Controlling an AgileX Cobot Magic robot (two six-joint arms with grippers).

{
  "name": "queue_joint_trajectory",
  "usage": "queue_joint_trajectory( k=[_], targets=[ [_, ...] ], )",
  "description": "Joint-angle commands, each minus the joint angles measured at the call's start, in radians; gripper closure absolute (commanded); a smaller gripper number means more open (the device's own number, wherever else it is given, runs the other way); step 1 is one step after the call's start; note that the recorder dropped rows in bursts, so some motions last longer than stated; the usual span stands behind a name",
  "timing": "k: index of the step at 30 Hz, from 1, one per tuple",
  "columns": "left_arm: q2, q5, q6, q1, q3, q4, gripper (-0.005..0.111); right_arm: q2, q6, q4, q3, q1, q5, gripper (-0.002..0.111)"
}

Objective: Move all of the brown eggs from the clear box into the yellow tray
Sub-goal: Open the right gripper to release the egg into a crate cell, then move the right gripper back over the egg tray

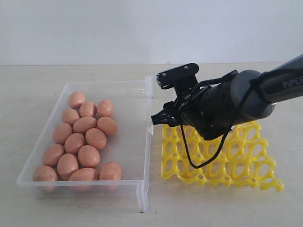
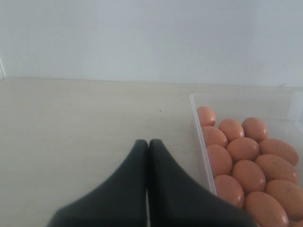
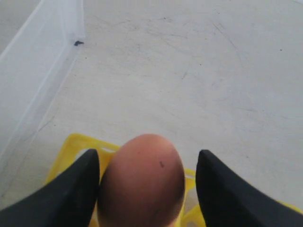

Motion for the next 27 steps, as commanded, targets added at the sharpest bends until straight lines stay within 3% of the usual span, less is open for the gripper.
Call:
queue_joint_trajectory(
  k=[1, 7, 16, 17, 20, 22, 27],
  targets=[
    [0.003, 0.0, 0.001, 0.001, -0.004, -0.005, 0.111, -0.022, -0.026, -0.005, -0.004, -0.007, 0.048, 0.05],
    [0.003, 0.0, 0.001, 0.001, -0.004, -0.005, 0.111, -0.114, -0.051, -0.005, -0.004, -0.005, 0.062, 0.05],
    [0.003, 0.0, 0.001, 0.001, -0.004, -0.005, 0.111, -0.239, -0.024, -0.005, -0.004, 0.023, -0.057, 0.05],
    [0.003, 0.0, 0.001, 0.001, -0.004, -0.005, 0.111, -0.247, -0.035, -0.005, -0.006, 0.028, -0.091, 0.05],
    [0.003, 0.0, 0.001, 0.001, -0.004, -0.005, 0.111, -0.236, -0.178, -0.005, -0.095, 0.069, -0.443, 0.052],
    [0.003, 0.0, 0.001, 0.001, -0.004, -0.005, 0.111, -0.217, -0.175, -0.005, -0.154, 0.106, -0.582, 0.061],
    [0.003, 0.0, 0.001, 0.001, -0.004, -0.005, 0.111, -0.134, -0.118, -0.005, -0.264, 0.213, -0.652, 0.066]
  ],
)
